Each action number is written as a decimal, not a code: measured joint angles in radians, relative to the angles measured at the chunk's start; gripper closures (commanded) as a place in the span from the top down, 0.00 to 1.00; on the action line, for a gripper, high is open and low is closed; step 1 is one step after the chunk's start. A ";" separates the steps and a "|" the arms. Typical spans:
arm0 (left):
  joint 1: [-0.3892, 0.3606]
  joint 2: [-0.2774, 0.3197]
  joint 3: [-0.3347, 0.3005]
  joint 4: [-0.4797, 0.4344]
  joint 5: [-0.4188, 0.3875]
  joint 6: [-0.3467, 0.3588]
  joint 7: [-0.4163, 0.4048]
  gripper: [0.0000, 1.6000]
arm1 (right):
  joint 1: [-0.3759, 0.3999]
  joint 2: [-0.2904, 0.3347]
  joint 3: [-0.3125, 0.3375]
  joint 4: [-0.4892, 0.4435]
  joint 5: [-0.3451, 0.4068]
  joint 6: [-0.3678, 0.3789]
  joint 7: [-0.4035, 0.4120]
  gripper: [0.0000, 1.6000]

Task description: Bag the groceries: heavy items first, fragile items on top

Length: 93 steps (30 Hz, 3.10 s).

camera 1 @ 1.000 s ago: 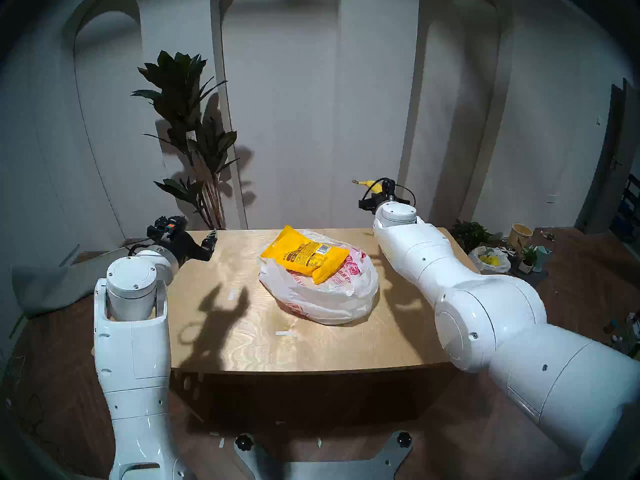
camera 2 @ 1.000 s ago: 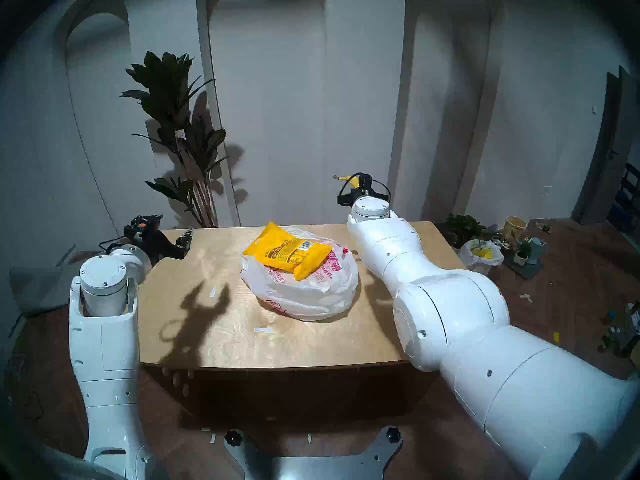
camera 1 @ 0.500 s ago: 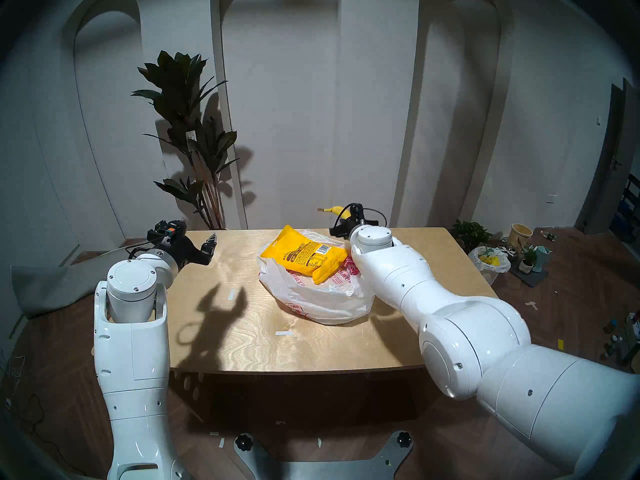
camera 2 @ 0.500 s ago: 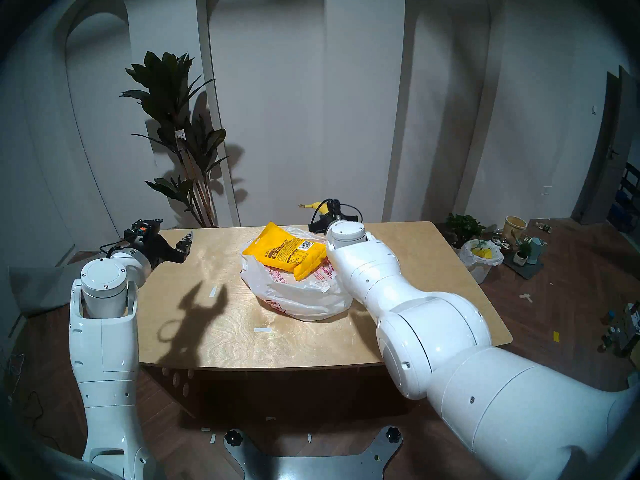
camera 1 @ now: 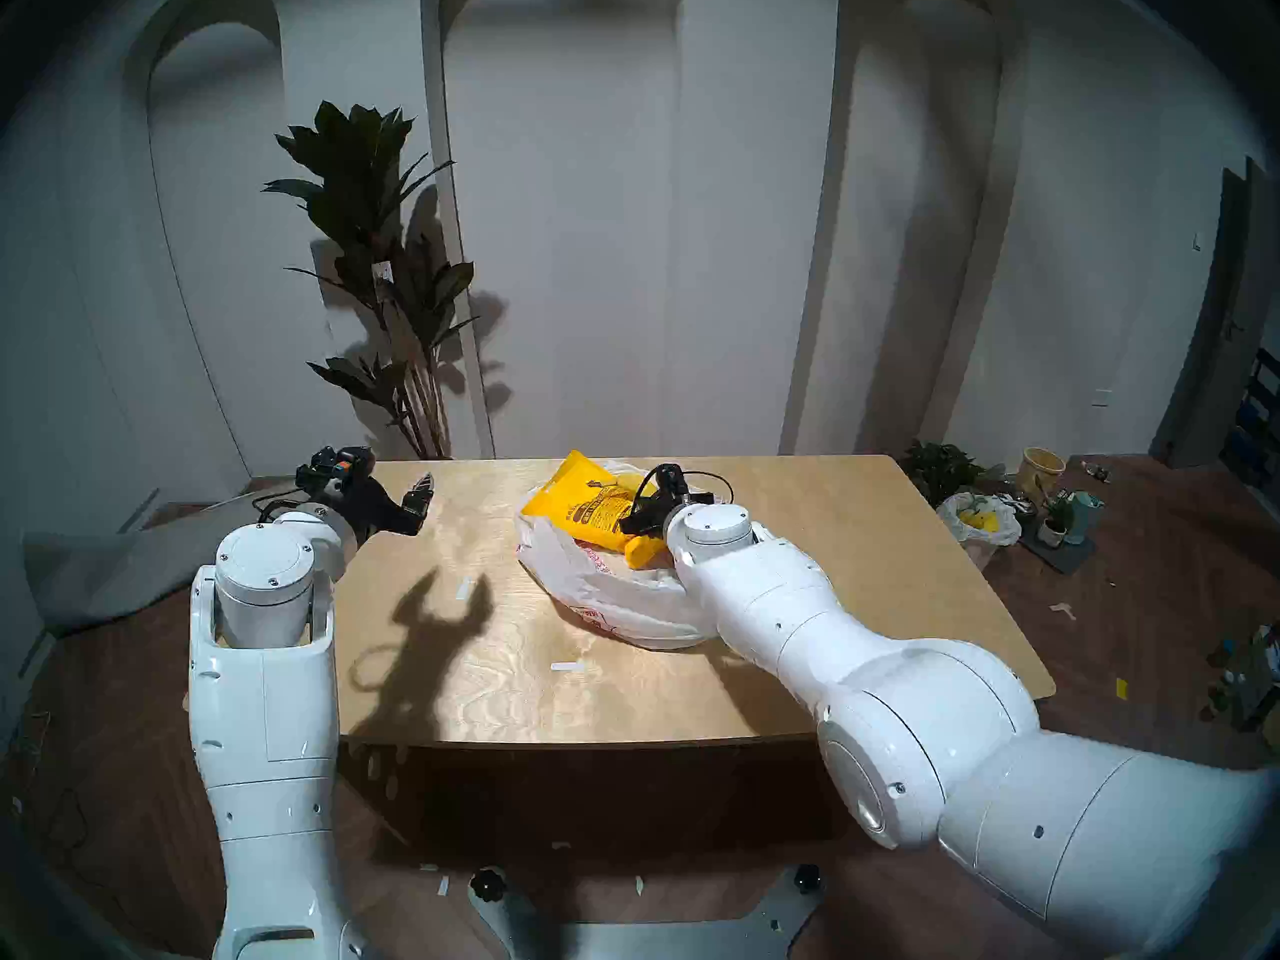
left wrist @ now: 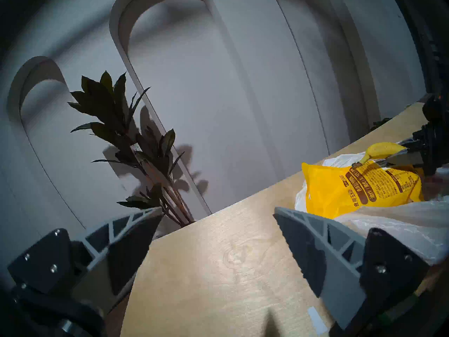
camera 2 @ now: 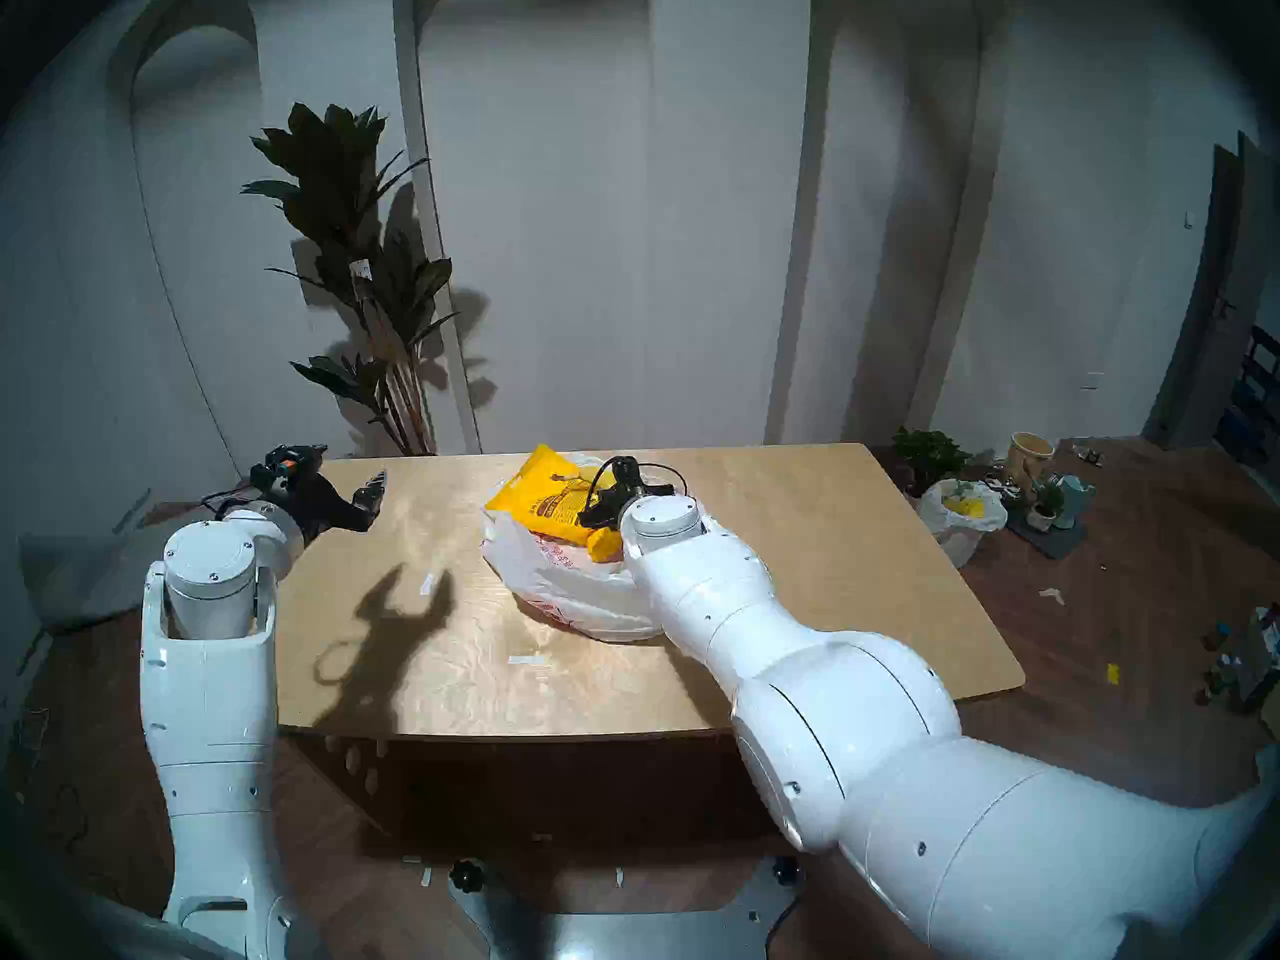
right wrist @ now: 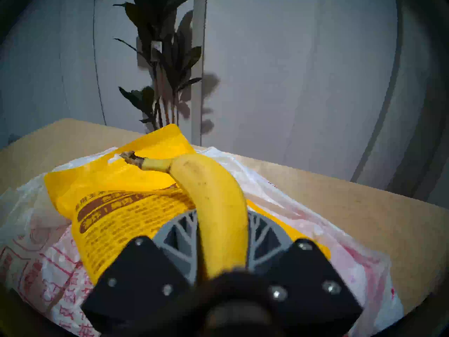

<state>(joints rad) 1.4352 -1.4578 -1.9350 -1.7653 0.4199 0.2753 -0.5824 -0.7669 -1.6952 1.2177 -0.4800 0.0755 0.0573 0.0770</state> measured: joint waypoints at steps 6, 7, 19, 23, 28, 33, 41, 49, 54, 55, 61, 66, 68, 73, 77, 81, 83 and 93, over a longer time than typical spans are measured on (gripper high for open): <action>0.001 0.002 0.000 0.006 -0.002 0.000 0.000 1.00 | -0.009 0.008 -0.008 -0.011 -0.008 0.000 0.019 0.00; 0.001 0.002 0.000 0.007 -0.003 0.000 0.000 1.00 | -0.010 0.010 -0.009 -0.013 -0.010 0.000 0.023 0.00; 0.004 0.005 0.000 0.018 -0.007 0.000 0.000 1.00 | -0.022 0.036 -0.023 -0.040 -0.024 -0.001 0.072 0.32; 0.004 0.006 0.000 0.022 -0.009 0.000 0.000 1.00 | -0.025 0.048 -0.029 -0.049 -0.029 -0.001 0.092 1.00; 0.004 0.007 0.001 0.024 -0.011 0.000 0.000 1.00 | -0.027 0.060 -0.034 -0.058 -0.034 -0.001 0.110 1.00; 0.005 0.009 0.001 0.027 -0.013 0.000 -0.001 1.00 | -0.028 0.074 -0.039 -0.073 -0.041 -0.001 0.133 1.00; 0.004 0.010 0.004 0.030 -0.017 0.000 -0.001 1.00 | -0.017 0.094 -0.039 -0.117 -0.047 -0.008 0.166 1.00; 0.001 0.013 0.014 0.030 -0.022 -0.002 -0.001 1.00 | 0.010 0.113 -0.028 -0.176 -0.047 -0.017 0.191 1.00; -0.004 0.015 0.023 0.028 -0.025 -0.004 -0.001 1.00 | 0.036 0.131 -0.015 -0.223 -0.048 -0.025 0.203 1.00; -0.005 0.015 0.025 0.027 -0.025 -0.005 -0.001 1.00 | 0.041 0.135 -0.012 -0.233 -0.048 -0.027 0.204 1.00; -0.012 0.018 0.035 0.026 -0.029 -0.008 -0.001 1.00 | 0.084 0.161 0.021 -0.298 -0.046 -0.047 0.207 1.00; -0.017 0.021 0.044 0.025 -0.032 -0.010 -0.001 1.00 | 0.124 0.201 0.082 -0.361 -0.033 -0.073 0.190 1.00; -0.019 0.022 0.046 0.025 -0.032 -0.012 -0.001 1.00 | 0.140 0.222 0.114 -0.387 -0.025 -0.084 0.180 1.00; -0.027 0.027 0.046 0.025 -0.035 -0.015 0.005 1.00 | 0.161 0.275 0.197 -0.451 -0.001 -0.107 0.150 1.00; -0.035 0.030 0.038 0.025 -0.040 -0.017 0.011 1.00 | 0.152 0.313 0.261 -0.494 0.019 -0.119 0.126 1.00; -0.042 0.033 0.030 0.023 -0.045 -0.020 0.017 1.00 | 0.120 0.341 0.313 -0.522 0.037 -0.124 0.107 1.00; -0.045 0.033 0.028 0.023 -0.048 -0.021 0.018 1.00 | 0.103 0.348 0.329 -0.530 0.044 -0.124 0.101 1.00; -0.049 0.034 0.021 0.023 -0.063 -0.024 0.026 1.00 | -0.023 0.367 0.387 -0.557 0.079 -0.120 0.077 1.00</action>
<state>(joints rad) 1.3860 -1.4242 -1.9140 -1.7423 0.3567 0.2511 -0.5560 -0.7904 -1.3277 1.6050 -1.0374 0.1548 -0.0625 0.1544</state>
